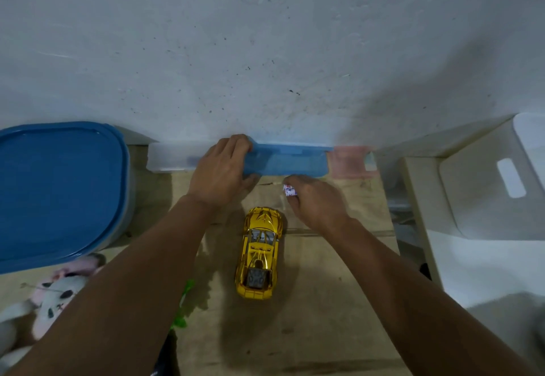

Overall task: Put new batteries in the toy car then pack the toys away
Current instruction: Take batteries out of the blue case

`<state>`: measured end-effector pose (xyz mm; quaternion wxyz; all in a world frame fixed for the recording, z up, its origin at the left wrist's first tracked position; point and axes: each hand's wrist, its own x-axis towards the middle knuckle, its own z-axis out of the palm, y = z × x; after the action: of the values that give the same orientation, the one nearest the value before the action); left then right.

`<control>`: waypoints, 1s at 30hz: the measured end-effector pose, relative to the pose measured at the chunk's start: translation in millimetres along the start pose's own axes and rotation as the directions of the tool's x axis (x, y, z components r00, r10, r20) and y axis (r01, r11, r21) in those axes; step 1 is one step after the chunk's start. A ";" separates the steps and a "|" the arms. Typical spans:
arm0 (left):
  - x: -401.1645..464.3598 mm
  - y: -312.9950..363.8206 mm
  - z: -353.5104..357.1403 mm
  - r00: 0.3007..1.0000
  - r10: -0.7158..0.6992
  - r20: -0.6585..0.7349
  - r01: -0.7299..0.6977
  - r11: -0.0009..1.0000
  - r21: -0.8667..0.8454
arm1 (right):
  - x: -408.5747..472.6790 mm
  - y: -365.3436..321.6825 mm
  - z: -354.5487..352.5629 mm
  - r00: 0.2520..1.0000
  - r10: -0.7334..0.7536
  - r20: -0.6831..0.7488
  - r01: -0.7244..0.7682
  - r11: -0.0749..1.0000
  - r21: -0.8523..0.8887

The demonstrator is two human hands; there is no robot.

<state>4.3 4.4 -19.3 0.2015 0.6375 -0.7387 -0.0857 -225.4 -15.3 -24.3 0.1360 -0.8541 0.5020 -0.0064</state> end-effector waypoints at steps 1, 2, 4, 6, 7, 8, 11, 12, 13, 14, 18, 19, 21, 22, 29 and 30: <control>-0.6 1.4 -0.2 1.000 -0.008 -0.006 0.008 1.000 -0.003 | -1.0 -1.2 1.6 0.999 -0.020 -0.038 0.020 1.000 -0.018; -1.2 2.9 -0.7 1.000 -0.012 -0.011 0.012 1.000 -0.002 | -2.1 -2.3 2.8 0.996 -0.043 -0.078 0.040 0.998 -0.039; -2.0 4.7 -0.7 1.000 -0.008 -0.018 0.008 1.000 -0.002 | -4.4 -2.5 5.9 0.988 -0.064 -0.143 0.056 0.997 -0.054; -2.2 6.4 -1.8 1.000 -0.003 -0.009 0.003 1.000 0.005 | -6.8 -0.2 10.4 0.982 -0.066 -0.179 0.061 0.997 -0.037; -1.9 6.5 -2.4 1.000 0.000 0.001 0.000 1.000 0.017 | -7.9 1.7 12.8 0.978 -0.081 -0.193 0.075 0.996 -0.038; -2.0 6.8 -3.2 1.000 0.005 0.014 -0.005 0.999 0.044 | -9.2 3.5 13.9 0.975 -0.098 -0.202 0.090 0.995 -0.045; -2.1 3.4 -1.7 0.997 0.045 0.063 -0.054 0.988 0.145 | -14.3 11.5 13.9 0.971 -0.113 -0.211 0.089 0.989 -0.120; -1.9 1.4 -0.2 0.996 0.058 0.068 -0.069 0.983 0.171 | -16.8 13.4 13.5 0.970 -0.101 -0.221 0.073 0.988 -0.133; -1.6 -1.2 2.5 0.995 0.070 0.068 -0.082 0.978 0.191 | -19.5 14.6 12.8 0.969 -0.087 -0.229 0.057 0.990 -0.132; -1.4 -2.4 4.0 0.995 0.072 0.069 -0.085 0.975 0.206 | -22.4 15.0 12.4 0.970 -0.073 -0.234 0.046 0.992 -0.118; -0.4 -2.6 6.9 0.994 0.075 0.085 -0.093 0.966 0.239 | -33.1 17.7 13.9 0.971 -0.069 -0.228 0.059 0.997 -0.050; -0.7 -2.3 7.6 0.994 0.074 0.085 -0.093 0.964 0.248 | -33.7 19.3 14.4 0.973 -0.085 -0.216 0.076 0.996 -0.051; -0.2 0.7 5.8 0.994 0.061 0.091 -0.082 0.965 0.249 | -32.7 22.2 15.5 0.969 -0.126 -0.213 0.117 0.992 -0.054; 0.8 2.4 4.4 0.994 0.055 0.098 -0.077 0.966 0.245 | -31.0 23.0 15.0 0.966 -0.142 -0.216 0.132 0.989 -0.061; -5.0 -3.6 -13.3 0.995 0.087 0.039 -0.094 0.967 0.237 | -9.6 2.6 -12.6 0.940 -0.197 -0.279 0.167 0.978 -0.129; -9.5 -5.6 -16.7 0.997 0.070 -0.009 -0.066 0.973 0.221 | -4.6 -4.6 -16.5 0.927 -0.218 -0.305 0.193 0.975 -0.110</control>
<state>17.2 14.9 -8.1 0.1385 0.6308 -0.7634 0.0092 -226.2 -12.9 -6.7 0.0189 -0.8945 0.4250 -0.1374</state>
